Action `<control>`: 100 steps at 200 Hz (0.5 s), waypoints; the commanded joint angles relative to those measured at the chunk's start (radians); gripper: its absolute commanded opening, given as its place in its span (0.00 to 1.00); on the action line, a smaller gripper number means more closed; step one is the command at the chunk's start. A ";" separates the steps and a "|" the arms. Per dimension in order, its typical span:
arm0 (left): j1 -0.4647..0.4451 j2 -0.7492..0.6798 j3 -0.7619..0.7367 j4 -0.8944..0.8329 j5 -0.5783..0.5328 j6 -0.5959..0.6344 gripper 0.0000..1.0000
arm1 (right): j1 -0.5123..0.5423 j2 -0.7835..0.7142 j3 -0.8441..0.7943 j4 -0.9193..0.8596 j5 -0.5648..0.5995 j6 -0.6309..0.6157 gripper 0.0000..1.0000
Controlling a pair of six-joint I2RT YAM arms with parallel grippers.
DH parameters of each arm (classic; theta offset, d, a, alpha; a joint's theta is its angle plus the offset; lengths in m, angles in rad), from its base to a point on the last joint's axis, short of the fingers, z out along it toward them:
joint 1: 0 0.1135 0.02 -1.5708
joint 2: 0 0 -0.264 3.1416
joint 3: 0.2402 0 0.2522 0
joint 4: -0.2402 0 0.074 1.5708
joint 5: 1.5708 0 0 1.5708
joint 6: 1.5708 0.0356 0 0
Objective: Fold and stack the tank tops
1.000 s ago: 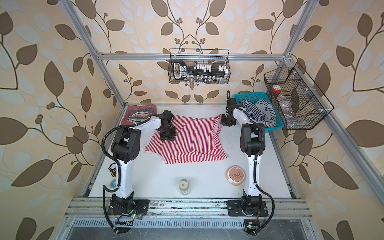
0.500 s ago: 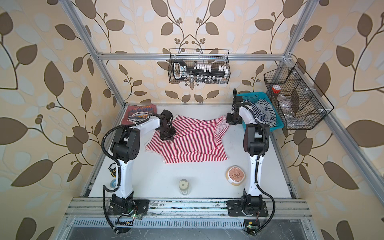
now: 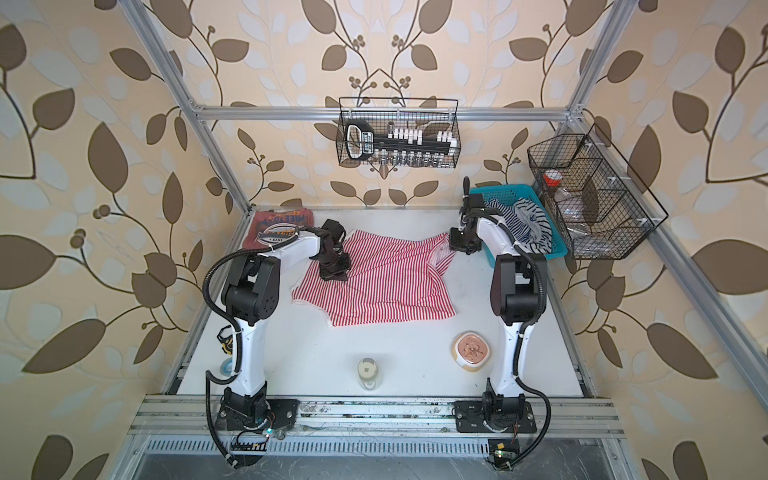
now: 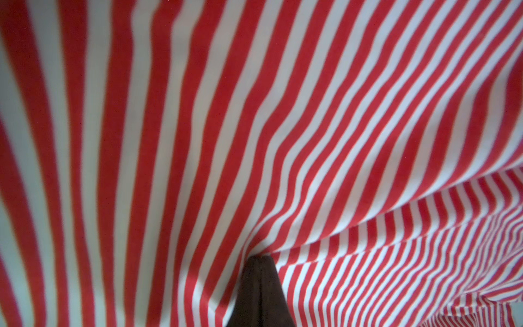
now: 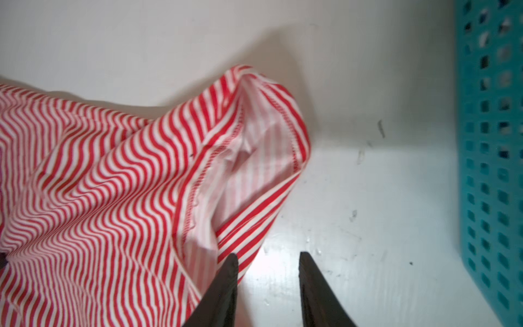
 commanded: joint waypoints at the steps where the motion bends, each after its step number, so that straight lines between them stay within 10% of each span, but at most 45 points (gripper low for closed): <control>1: 0.016 0.095 -0.045 -0.025 -0.093 -0.003 0.00 | 0.044 0.001 -0.023 0.021 -0.041 0.001 0.37; 100: 0.016 0.100 -0.047 -0.019 -0.083 -0.004 0.00 | 0.104 0.055 -0.088 -0.002 0.095 0.059 0.18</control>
